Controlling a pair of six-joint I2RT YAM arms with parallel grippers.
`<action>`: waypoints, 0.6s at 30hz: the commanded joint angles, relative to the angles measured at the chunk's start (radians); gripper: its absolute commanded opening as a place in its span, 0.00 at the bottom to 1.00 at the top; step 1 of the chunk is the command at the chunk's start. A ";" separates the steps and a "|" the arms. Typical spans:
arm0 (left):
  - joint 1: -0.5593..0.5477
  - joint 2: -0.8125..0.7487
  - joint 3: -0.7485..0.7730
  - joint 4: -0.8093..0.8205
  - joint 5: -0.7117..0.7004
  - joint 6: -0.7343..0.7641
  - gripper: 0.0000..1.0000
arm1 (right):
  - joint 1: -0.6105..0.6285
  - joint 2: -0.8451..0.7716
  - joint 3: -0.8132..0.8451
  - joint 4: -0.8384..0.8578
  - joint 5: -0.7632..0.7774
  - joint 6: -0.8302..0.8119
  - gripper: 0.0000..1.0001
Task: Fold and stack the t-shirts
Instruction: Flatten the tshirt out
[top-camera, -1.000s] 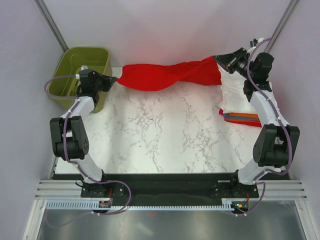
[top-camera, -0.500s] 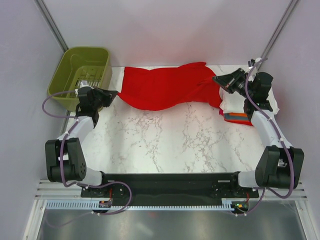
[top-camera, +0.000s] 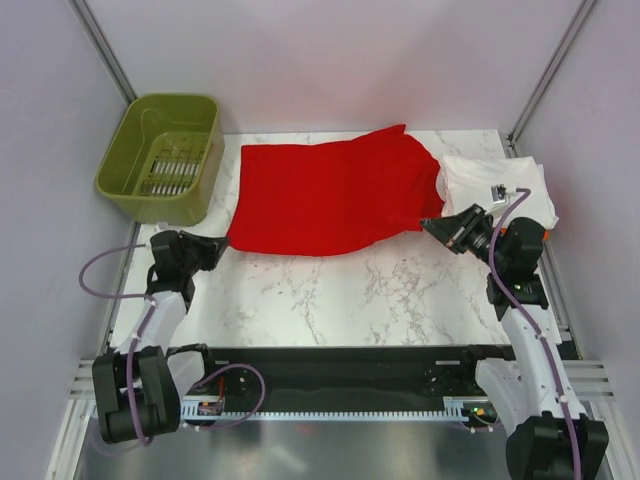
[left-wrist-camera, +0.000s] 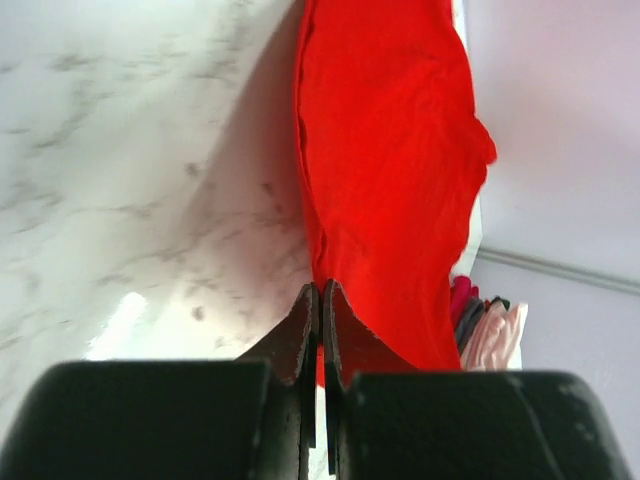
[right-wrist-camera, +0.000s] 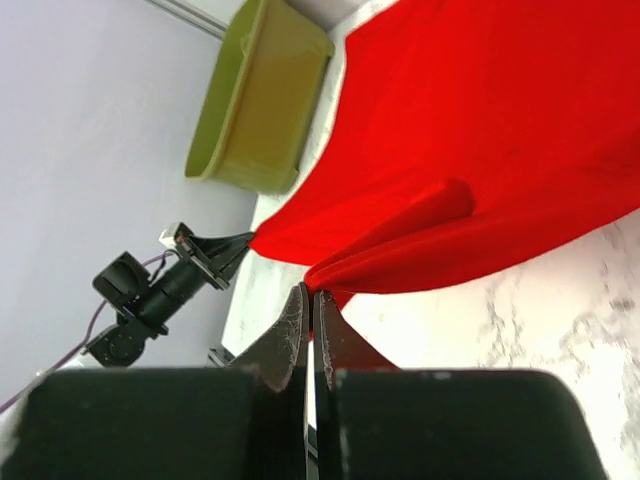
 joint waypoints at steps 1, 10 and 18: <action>0.093 -0.052 -0.078 -0.024 0.052 -0.036 0.02 | 0.012 -0.111 -0.064 -0.155 0.019 -0.094 0.00; 0.185 -0.054 -0.177 -0.042 0.089 0.042 0.02 | 0.015 -0.392 -0.254 -0.344 -0.003 -0.076 0.00; 0.191 -0.141 -0.203 -0.104 0.092 0.037 0.02 | 0.017 -0.434 -0.221 -0.387 0.020 -0.129 0.00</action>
